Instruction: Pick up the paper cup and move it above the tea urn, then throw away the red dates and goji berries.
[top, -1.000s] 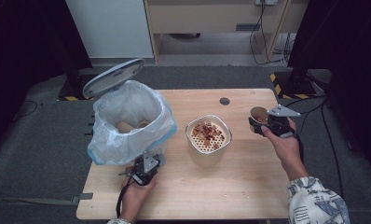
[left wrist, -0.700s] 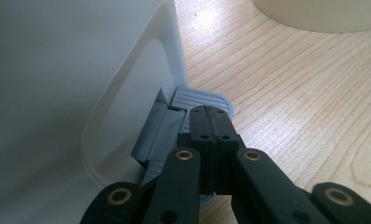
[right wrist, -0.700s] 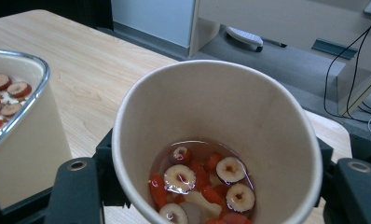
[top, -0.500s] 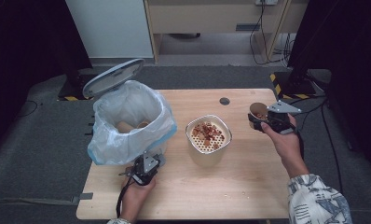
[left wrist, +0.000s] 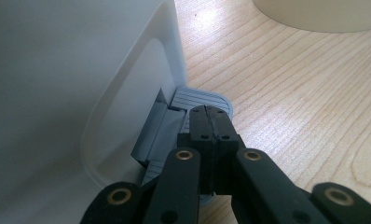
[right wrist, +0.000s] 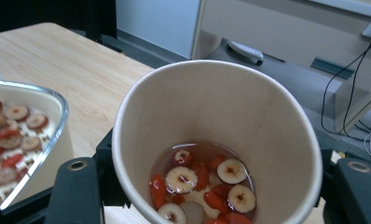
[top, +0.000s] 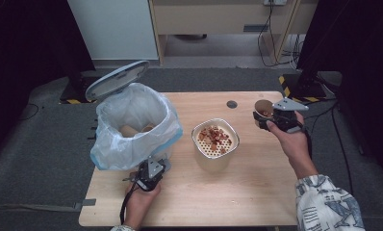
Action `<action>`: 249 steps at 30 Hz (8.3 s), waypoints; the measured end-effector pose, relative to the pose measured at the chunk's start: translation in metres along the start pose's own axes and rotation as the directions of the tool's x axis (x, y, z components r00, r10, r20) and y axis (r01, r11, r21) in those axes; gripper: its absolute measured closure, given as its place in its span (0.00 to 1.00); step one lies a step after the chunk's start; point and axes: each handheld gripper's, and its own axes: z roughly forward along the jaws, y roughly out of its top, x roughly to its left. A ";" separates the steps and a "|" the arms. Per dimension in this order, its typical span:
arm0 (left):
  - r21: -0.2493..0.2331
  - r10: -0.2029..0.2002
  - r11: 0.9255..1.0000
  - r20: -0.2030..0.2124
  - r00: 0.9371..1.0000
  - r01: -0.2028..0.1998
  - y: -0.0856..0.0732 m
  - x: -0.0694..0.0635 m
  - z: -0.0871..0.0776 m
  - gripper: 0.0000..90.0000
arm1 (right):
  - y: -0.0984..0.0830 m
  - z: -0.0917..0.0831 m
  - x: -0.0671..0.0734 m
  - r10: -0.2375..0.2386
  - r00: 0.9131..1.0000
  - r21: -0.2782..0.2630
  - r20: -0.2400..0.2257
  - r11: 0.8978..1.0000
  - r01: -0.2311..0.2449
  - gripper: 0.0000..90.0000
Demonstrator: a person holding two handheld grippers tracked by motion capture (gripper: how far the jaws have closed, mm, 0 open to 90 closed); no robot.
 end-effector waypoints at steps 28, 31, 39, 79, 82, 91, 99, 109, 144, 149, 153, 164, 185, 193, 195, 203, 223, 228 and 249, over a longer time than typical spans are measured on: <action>0.001 0.004 1.000 -0.001 1.000 -0.004 0.000 0.000 0.000 0.99 | 0.038 0.007 0.034 -0.062 0.995 -0.045 -0.084 0.997 0.058 0.36; 0.000 0.003 1.000 0.000 1.000 -0.003 0.000 0.000 0.000 0.99 | 0.038 0.007 0.034 -0.057 0.995 -0.048 -0.082 0.997 0.053 0.36; 0.001 0.004 1.000 -0.001 1.000 -0.004 0.000 0.000 0.000 0.99 | 0.040 0.009 0.035 -0.052 0.995 -0.049 -0.086 0.998 0.047 0.36; -0.002 -0.001 1.000 0.000 1.000 0.001 0.000 0.000 0.000 0.99 | 0.070 0.015 0.055 -0.111 0.986 -0.068 -0.128 0.992 0.103 0.37; -0.001 0.000 1.000 0.000 1.000 0.000 0.000 0.000 0.000 0.99 | 0.069 0.018 0.064 -0.135 0.977 -0.073 -0.165 0.990 0.124 0.37; -0.002 -0.001 1.000 0.000 1.000 0.001 0.000 0.000 0.000 0.99 | 0.067 0.017 0.066 -0.148 0.975 -0.084 -0.169 0.987 0.135 0.37; -0.002 -0.001 1.000 -0.001 1.000 0.001 0.000 -0.001 0.000 0.99 | 0.065 0.012 0.066 -0.231 0.968 -0.082 -0.101 0.971 0.223 0.37; -0.006 -0.009 1.000 0.003 1.000 0.009 0.000 -0.001 0.000 0.99 | 0.075 0.024 0.063 -0.359 0.929 -0.082 -0.089 0.932 0.352 0.38; -0.006 -0.008 1.000 0.000 1.000 0.008 0.000 -0.001 0.000 0.99 | 0.084 0.025 0.078 -0.641 0.765 -0.122 -0.069 0.766 0.631 0.37; -0.005 -0.005 1.000 -0.002 1.000 0.005 0.000 -0.001 0.000 0.99 | 0.083 0.021 0.082 -0.687 0.726 -0.109 -0.033 0.725 0.680 0.37; -0.006 -0.006 1.000 -0.001 1.000 0.006 0.000 -0.001 0.000 0.99 | 0.084 0.017 0.086 -0.738 0.675 -0.085 0.004 0.672 0.735 0.38; -0.002 -0.002 1.000 -0.002 1.000 0.002 0.000 -0.001 0.000 0.99 | 0.093 0.006 0.089 -0.805 0.591 -0.062 0.055 0.588 0.807 0.38; -0.001 -0.001 1.000 -0.002 1.000 0.001 0.000 -0.001 0.000 0.99 | 0.098 0.002 0.091 -0.851 0.521 -0.027 0.064 0.520 0.853 0.38; -0.001 -0.001 1.000 -0.002 1.000 0.001 0.000 -0.001 0.000 0.99 | 0.098 0.003 0.094 -0.859 0.509 -0.024 0.054 0.509 0.861 0.38; -0.002 -0.002 1.000 -0.001 1.000 0.002 0.000 -0.001 0.000 0.99 | 0.098 0.003 0.096 -0.864 0.500 -0.022 0.053 0.500 0.866 0.38; -0.001 0.000 1.000 -0.002 1.000 0.000 0.000 -0.001 0.000 0.99 | 0.101 0.001 0.097 -0.877 0.477 -0.017 0.061 0.477 0.879 0.38; -0.001 -0.001 1.000 -0.001 1.000 0.001 0.000 -0.001 0.000 0.99 | 0.107 -0.002 0.107 -0.940 0.330 0.044 0.088 0.334 0.941 0.38; -0.001 -0.003 1.000 -0.001 1.000 0.003 0.000 -0.001 0.000 0.99 | 0.108 -0.003 0.107 -0.941 0.325 0.042 0.091 0.329 0.943 0.38; -0.001 -0.002 1.000 -0.001 1.000 0.002 0.000 -0.001 0.000 0.99 | 0.109 -0.006 0.106 -0.946 0.309 0.047 0.102 0.315 0.948 0.38</action>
